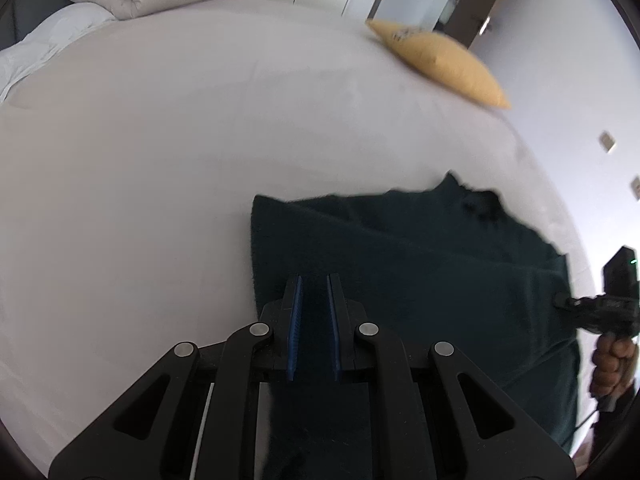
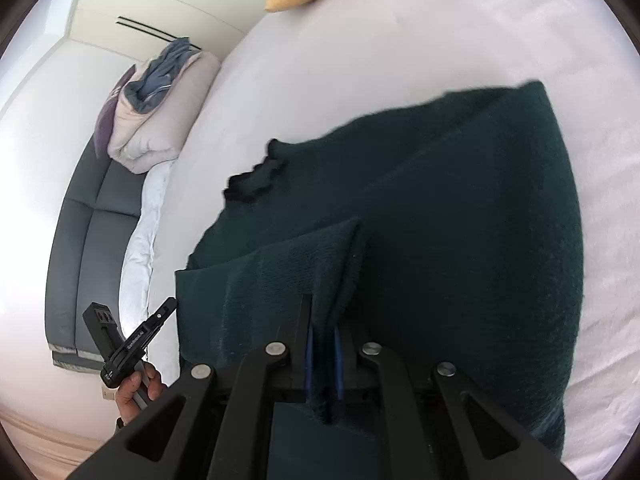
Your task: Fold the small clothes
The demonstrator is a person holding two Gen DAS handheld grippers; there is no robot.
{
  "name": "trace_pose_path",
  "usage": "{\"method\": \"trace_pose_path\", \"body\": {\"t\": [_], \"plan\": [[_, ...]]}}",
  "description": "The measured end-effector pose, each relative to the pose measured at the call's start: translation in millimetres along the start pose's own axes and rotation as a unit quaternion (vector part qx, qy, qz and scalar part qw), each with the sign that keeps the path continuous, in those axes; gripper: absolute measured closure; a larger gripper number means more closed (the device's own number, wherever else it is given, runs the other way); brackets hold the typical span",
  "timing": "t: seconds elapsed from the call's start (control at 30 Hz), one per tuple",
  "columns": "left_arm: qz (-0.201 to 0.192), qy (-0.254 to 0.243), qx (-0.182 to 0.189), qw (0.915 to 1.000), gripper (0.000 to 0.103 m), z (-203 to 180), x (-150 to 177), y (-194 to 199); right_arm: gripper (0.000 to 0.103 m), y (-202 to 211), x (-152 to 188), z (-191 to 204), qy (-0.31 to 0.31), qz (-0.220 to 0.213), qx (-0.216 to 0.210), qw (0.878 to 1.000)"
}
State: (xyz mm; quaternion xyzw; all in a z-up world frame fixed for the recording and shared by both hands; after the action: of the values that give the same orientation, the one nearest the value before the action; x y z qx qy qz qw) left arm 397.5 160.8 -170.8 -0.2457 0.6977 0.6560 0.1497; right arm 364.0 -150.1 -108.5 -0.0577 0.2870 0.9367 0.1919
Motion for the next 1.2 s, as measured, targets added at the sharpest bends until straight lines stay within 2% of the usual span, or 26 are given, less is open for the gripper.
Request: {"method": "trace_pose_path", "body": {"t": [0.13, 0.2, 0.3, 0.4, 0.53, 0.57, 0.6, 0.7, 0.77, 0.8, 0.83, 1.03, 1.2], "plan": [[0.018, 0.006, 0.006, 0.9998, 0.092, 5, -2, -20, 0.094, 1, 2, -5, -0.004, -0.005, -0.005, 1.0], [0.026, 0.015, 0.02, 0.9993, 0.092, 6, -4, -24, 0.094, 2, 1, -8, -0.008, -0.006, -0.009, 1.0], [0.023, 0.028, 0.033, 0.9988, 0.092, 10, -15, -22, 0.094, 2, 1, -11, -0.013, -0.007, -0.018, 1.0], [0.013, 0.032, 0.027, 0.999, 0.092, 13, -26, -20, 0.094, 3, 2, -12, -0.014, -0.01, -0.023, 1.0], [0.026, 0.026, 0.026, 0.999, 0.092, 12, -25, -30, 0.094, 4, 2, -13, -0.02, -0.012, -0.031, 0.999], [0.026, 0.029, 0.037, 0.9986, 0.092, 11, -25, -30, 0.094, 4, 2, -13, -0.023, -0.012, -0.035, 0.999], [0.03, 0.039, 0.063, 0.9968, 0.092, 8, -26, -29, 0.094, 4, 2, -13, -0.025, -0.01, -0.041, 0.999], [0.06, 0.076, 0.126, 0.9873, 0.092, 7, -28, -37, 0.094, 6, 2, -16, -0.028, -0.007, -0.052, 0.998], [0.085, 0.092, 0.144, 0.9816, 0.092, 10, -26, -48, 0.094, 5, 2, -17, -0.032, -0.008, -0.055, 0.998], [0.094, 0.112, 0.163, 0.9758, 0.092, 13, -25, -52, 0.094, 5, 2, -16, -0.032, -0.008, -0.054, 0.998], [0.094, 0.123, 0.172, 0.9729, 0.092, 16, -25, -51, 0.094, 5, 2, -16, -0.033, -0.009, -0.053, 0.998], [0.083, 0.096, 0.176, 0.9762, 0.092, 12, -6, -31, 0.095, 7, 3, -17, -0.039, -0.011, -0.058, 0.998], [0.076, 0.068, 0.162, 0.9816, 0.092, 9, 23, -9, 0.095, 9, 5, -16, -0.041, -0.014, -0.052, 0.998]]}}
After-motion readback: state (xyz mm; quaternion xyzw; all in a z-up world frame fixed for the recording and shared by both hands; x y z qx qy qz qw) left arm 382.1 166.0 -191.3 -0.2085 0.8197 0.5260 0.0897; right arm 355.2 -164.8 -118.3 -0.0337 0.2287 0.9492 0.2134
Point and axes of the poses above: each gripper's, at about its wrist camera, not at the fingertips, and y roughly against the way its jaws point, z to its left, x to its underside, the point moved 9 cm from there along -y, roughly the way its jaws point, and after that the axes turned 12 degrees about -x, right-handed, at the moved point
